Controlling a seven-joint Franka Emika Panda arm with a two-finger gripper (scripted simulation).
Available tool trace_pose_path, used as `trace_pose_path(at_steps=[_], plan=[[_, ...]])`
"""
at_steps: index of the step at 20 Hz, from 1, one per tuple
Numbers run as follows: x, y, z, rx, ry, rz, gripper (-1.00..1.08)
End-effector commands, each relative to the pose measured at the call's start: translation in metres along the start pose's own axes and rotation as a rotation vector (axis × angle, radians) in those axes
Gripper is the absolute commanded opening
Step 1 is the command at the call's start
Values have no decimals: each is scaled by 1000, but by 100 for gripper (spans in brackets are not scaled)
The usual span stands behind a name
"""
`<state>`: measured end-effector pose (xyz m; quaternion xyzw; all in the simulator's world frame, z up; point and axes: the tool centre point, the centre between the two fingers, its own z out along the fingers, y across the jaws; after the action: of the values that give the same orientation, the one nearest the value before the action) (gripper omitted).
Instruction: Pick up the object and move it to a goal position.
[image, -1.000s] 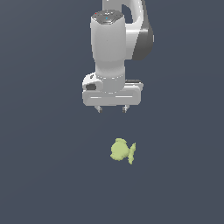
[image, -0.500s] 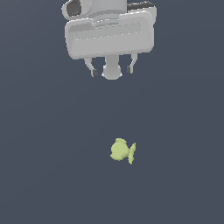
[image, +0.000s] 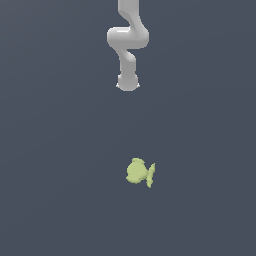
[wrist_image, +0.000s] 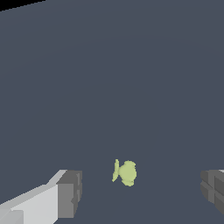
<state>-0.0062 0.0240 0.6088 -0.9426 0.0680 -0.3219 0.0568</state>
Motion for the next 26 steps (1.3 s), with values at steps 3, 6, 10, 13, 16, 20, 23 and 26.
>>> trace_pose_path(at_steps=[3, 6, 10, 13, 16, 20, 23, 26], plan=[[13, -33, -62, -14, 106, -11, 108], [15, -60, -95, -31, 169, -27, 108], [13, -100, -128, -62, 239, -56, 108], [7, -132, -143, -91, 283, -83, 108], [-2, -165, -148, -124, 317, -113, 108], [-16, -209, -139, -176, 347, -157, 108], [-27, -239, -120, -219, 357, -192, 108], [-40, -265, -91, -265, 357, -226, 108]])
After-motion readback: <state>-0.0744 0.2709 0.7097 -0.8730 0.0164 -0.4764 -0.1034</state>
